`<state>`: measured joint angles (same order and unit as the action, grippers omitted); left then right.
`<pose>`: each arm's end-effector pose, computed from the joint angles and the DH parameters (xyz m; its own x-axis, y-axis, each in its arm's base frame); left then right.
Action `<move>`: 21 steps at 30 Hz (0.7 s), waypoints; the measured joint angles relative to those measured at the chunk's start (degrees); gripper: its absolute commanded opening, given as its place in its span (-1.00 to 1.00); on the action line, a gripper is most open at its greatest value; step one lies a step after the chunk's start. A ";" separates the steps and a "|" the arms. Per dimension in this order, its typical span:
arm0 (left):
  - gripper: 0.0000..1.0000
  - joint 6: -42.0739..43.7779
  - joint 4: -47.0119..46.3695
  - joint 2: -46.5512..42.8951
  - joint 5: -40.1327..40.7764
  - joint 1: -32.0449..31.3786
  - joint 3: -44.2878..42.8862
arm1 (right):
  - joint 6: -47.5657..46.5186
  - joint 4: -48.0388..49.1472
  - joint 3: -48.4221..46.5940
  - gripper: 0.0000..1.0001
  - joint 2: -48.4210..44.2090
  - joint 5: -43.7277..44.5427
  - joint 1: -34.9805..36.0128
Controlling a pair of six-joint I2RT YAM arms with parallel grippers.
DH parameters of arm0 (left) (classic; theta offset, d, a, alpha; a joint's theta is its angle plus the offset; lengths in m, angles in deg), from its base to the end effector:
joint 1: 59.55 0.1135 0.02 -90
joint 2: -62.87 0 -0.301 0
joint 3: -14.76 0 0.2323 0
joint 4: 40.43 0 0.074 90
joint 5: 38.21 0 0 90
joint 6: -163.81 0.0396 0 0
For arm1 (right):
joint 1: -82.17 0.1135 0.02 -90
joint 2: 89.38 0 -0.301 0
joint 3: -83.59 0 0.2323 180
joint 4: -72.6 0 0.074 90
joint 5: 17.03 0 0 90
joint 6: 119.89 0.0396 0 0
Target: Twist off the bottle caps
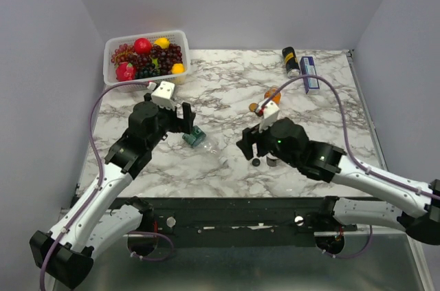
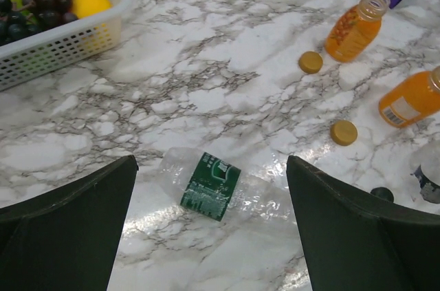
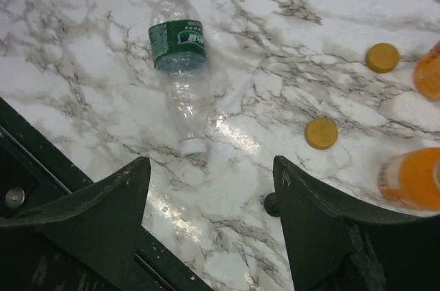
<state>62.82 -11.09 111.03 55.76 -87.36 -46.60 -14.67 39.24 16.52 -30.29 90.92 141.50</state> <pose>0.1379 -0.0696 0.3592 -0.3189 -0.0468 -0.9466 0.3523 0.9214 -0.1642 0.1106 0.1626 0.3561 -0.3885 -0.1655 -0.9065 -0.5951 0.7961 0.1097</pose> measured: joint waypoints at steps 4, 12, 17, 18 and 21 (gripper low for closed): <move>0.98 0.04 1.31 -0.59 2.75 0.74 -0.96 | 0.61 3.10 -0.63 0.53 10.84 -1.73 2.19; 0.98 -0.48 2.05 1.86 3.32 0.74 -1.18 | 1.75 5.01 -3.93 0.47 31.01 -6.43 2.97; 0.98 -1.09 2.08 2.64 2.54 0.74 -1.18 | 1.77 5.42 -4.07 0.37 33.70 -6.64 2.97; 0.98 -1.11 2.03 2.64 2.32 0.74 -1.18 | 1.66 5.53 -4.24 0.32 33.97 -6.64 2.97; 0.98 -1.14 2.01 2.64 1.27 0.74 -1.18 | 1.18 5.95 -5.84 0.26 35.69 -6.69 2.97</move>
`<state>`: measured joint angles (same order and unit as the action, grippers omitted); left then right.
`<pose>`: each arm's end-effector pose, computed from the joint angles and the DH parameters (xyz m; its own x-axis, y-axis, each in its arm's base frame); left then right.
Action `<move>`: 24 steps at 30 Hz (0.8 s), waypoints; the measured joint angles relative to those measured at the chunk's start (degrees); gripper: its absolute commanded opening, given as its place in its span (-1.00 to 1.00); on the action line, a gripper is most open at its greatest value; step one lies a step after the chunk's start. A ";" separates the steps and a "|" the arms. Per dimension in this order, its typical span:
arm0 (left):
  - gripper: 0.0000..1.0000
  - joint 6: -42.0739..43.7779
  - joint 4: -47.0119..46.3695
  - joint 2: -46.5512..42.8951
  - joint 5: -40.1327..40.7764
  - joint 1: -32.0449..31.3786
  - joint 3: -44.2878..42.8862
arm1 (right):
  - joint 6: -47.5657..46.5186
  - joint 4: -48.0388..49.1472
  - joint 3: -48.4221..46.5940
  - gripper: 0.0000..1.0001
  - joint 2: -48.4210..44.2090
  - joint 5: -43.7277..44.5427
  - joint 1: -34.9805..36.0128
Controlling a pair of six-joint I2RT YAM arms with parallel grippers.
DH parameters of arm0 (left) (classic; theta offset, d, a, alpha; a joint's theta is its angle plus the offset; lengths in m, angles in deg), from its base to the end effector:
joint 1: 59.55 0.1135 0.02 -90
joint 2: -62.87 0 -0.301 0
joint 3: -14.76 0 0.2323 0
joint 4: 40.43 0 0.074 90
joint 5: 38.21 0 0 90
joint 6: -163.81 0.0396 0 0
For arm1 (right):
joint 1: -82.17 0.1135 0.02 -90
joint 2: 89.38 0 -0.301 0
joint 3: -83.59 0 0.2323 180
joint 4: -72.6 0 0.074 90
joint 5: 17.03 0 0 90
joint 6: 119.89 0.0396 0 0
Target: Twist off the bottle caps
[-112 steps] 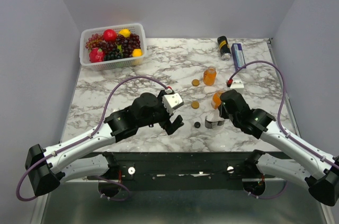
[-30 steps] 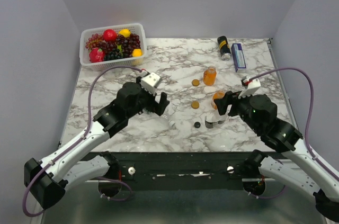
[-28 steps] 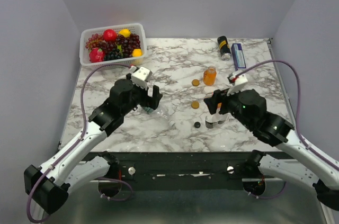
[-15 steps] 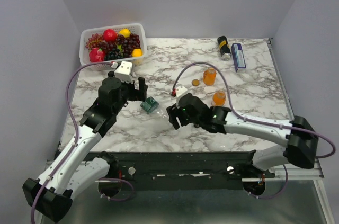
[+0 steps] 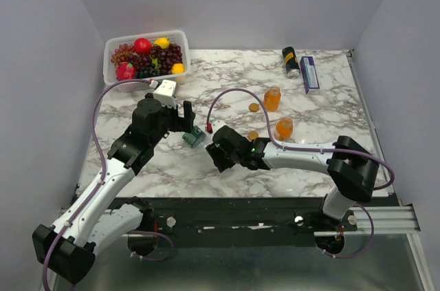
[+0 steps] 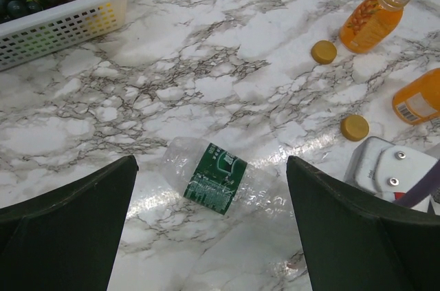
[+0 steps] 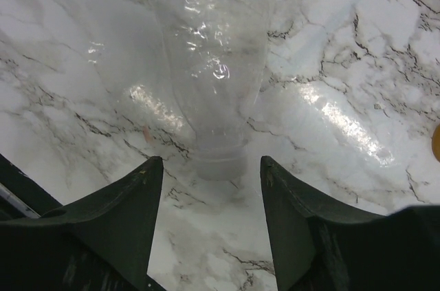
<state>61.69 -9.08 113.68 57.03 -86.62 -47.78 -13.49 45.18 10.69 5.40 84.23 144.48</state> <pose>0.1478 -0.0715 0.3559 -0.3714 -0.0450 -0.9274 0.3054 0.9373 -0.1678 0.1622 0.2924 0.2413 -0.5665 -0.4835 -0.6674 -0.6769 0.7349 0.0421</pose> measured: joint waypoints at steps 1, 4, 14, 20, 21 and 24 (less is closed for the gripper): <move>0.98 0.02 0.00 0.00 -0.33 0.00 0.00 | -0.09 0.39 -0.50 0.25 0.79 0.00 0.00; 0.98 0.02 0.00 0.00 -1.09 0.00 0.00 | -0.39 0.76 -1.68 0.23 3.10 0.07 0.00; 0.98 0.00 -0.02 -0.02 -2.58 0.00 0.00 | -1.01 0.28 -2.60 -0.25 6.60 2.69 0.00; 0.98 -0.22 -0.02 -0.02 -2.38 0.00 0.00 | -1.46 -0.66 -3.37 -0.73 7.43 4.11 0.00; 0.98 -0.44 -0.02 -0.02 -1.95 0.00 0.00 | -1.55 -0.79 -2.84 -0.76 6.80 4.09 0.00; 0.98 -1.22 0.04 -0.04 0.44 0.00 0.00 | -1.97 -2.71 0.48 -0.78 1.49 3.39 0.00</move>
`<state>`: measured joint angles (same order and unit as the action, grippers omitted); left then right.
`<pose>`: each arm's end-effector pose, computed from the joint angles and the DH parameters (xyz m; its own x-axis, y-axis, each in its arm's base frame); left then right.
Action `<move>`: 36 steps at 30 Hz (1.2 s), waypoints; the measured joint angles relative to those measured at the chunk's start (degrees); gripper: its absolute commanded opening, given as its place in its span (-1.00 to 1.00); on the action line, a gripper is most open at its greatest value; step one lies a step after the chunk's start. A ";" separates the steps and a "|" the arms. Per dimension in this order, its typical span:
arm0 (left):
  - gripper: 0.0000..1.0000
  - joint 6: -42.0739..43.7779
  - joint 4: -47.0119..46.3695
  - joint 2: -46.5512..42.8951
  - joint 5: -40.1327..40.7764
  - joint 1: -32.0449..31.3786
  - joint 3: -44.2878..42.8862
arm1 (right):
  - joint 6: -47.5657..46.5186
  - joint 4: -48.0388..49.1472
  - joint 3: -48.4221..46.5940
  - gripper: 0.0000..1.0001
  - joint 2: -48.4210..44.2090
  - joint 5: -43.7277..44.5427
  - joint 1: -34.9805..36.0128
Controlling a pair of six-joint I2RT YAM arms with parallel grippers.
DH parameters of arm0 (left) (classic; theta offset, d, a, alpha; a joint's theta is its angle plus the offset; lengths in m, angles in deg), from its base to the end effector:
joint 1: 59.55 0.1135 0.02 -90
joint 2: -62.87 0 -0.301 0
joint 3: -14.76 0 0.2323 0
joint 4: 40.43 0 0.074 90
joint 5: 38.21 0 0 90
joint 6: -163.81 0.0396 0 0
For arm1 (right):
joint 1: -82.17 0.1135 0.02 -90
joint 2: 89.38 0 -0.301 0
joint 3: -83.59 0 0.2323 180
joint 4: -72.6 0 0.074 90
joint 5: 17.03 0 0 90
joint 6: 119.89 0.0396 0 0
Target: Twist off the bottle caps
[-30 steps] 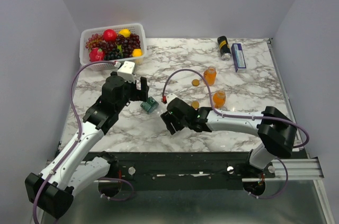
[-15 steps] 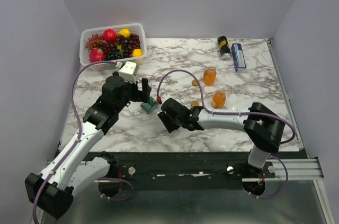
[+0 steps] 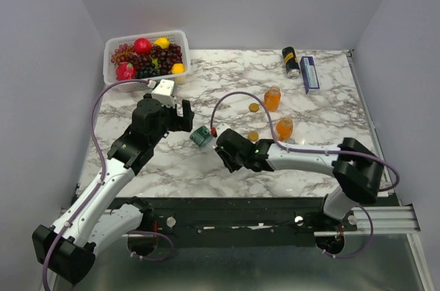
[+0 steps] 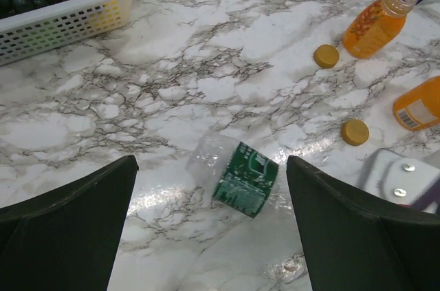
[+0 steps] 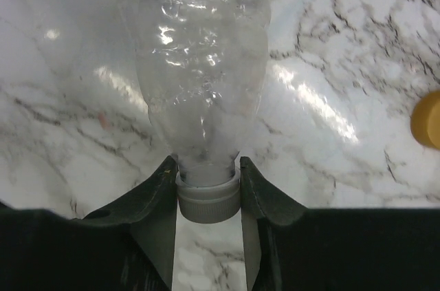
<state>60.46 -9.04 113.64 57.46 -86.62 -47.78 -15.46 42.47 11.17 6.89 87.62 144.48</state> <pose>0.1477 -0.0711 0.3560 -0.3763 -0.0657 -0.9241 0.2909 0.9386 -0.1852 0.1629 0.2888 0.2279 -0.5602 -0.5487 -0.6205 -0.6691 0.7414 -0.0516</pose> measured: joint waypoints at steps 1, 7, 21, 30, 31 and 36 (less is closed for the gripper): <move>0.98 -0.13 0.02 -0.09 0.59 0.00 0.00 | -0.09 -1.33 1.11 -0.78 -2.80 -0.66 0.00; 0.98 0.90 -1.44 -3.85 -6.03 0.11 0.57 | -0.39 -9.75 2.97 -0.73 -19.98 -9.53 0.00; 0.98 6.05 -5.70 5.99 -57.59 -13.51 0.20 | -2.12 -37.81 -0.61 -0.72 -33.75 -35.32 -0.17; 0.97 10.64 3.28 11.96 -66.69 -19.69 -1.64 | -4.09 -45.33 -3.02 -0.72 -36.28 -42.93 -1.95; 0.97 11.21 4.13 12.37 -66.66 -20.04 -2.01 | -4.39 -46.16 -3.56 -0.72 -36.28 -42.91 -2.16; 0.98 13.64 8.11 14.93 -66.34 -22.71 -3.45 | -6.03 -49.31 -7.23 -0.72 -36.04 -42.56 -3.17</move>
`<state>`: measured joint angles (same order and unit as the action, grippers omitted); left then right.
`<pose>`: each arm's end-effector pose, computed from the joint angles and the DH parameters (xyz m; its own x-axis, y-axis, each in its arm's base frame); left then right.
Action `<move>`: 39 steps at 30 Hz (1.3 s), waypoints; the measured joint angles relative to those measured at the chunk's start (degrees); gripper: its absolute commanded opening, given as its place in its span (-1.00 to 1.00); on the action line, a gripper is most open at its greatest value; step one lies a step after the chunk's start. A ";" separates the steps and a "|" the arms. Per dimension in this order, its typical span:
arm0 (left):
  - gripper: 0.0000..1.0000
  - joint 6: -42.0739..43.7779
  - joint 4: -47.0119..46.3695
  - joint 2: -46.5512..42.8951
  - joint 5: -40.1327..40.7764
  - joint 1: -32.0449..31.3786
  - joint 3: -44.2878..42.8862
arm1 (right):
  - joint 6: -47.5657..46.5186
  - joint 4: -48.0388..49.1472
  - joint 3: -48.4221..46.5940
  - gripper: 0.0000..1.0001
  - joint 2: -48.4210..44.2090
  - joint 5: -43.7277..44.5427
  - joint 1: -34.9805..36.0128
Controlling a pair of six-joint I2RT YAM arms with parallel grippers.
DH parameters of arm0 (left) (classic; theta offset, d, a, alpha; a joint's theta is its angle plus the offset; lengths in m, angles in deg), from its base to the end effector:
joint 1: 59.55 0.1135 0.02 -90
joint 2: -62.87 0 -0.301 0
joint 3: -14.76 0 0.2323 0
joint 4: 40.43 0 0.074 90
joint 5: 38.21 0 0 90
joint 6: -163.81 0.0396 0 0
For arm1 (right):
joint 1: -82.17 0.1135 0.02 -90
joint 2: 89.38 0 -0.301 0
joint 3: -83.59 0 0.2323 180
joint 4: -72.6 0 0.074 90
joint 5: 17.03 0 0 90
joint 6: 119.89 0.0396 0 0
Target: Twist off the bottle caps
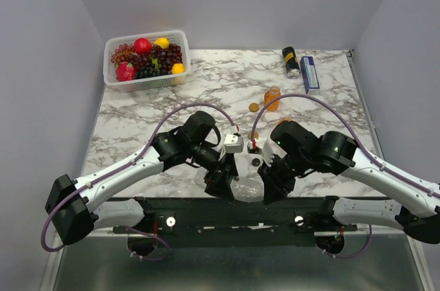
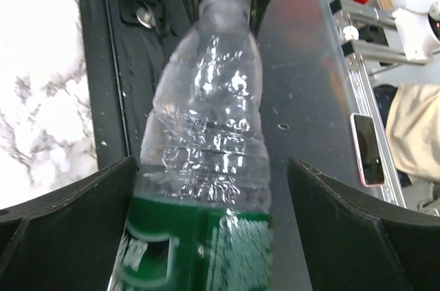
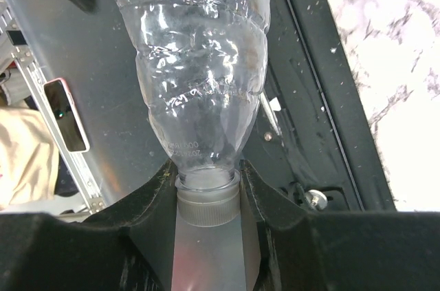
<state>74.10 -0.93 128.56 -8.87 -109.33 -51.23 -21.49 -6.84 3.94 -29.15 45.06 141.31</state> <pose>0.1033 -0.1756 0.3300 -0.4040 0.4816 -0.7777 0.8124 -0.2019 -0.5470 0.0580 0.1332 0.3576 -0.5679 -0.6987 -0.4351 -0.8042 0.3584 0.4741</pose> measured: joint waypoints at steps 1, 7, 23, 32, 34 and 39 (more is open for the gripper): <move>0.98 0.37 0.63 0.59 0.17 -0.57 -0.09 | -0.24 -0.15 -0.52 -0.72 0.09 0.02 -0.02; 0.76 1.73 3.15 2.97 1.73 -2.54 -0.11 | -1.31 -2.29 -2.86 -0.72 1.25 0.28 -0.35; -0.27 3.52 2.73 2.97 6.36 -3.26 -0.07 | -1.66 -0.37 -3.54 0.53 0.48 4.48 -1.53; -0.23 -0.33 -2.64 -2.86 30.42 -2.99 2.47 | 7.37 16.24 0.59 0.76 -10.69 21.51 -5.60; -0.19 -1.01 -3.98 -5.79 36.83 -2.95 3.54 | 10.95 23.39 4.79 0.75 -15.19 25.66 -5.60; -0.17 -1.38 -6.64 -14.64 51.32 -2.82 6.25 | 17.84 42.51 14.34 0.64 -19.43 31.21 -5.62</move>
<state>72.72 -7.57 113.92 42.45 -112.15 -44.98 -3.65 35.68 18.27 -48.58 76.28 135.69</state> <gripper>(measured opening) 0.551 0.850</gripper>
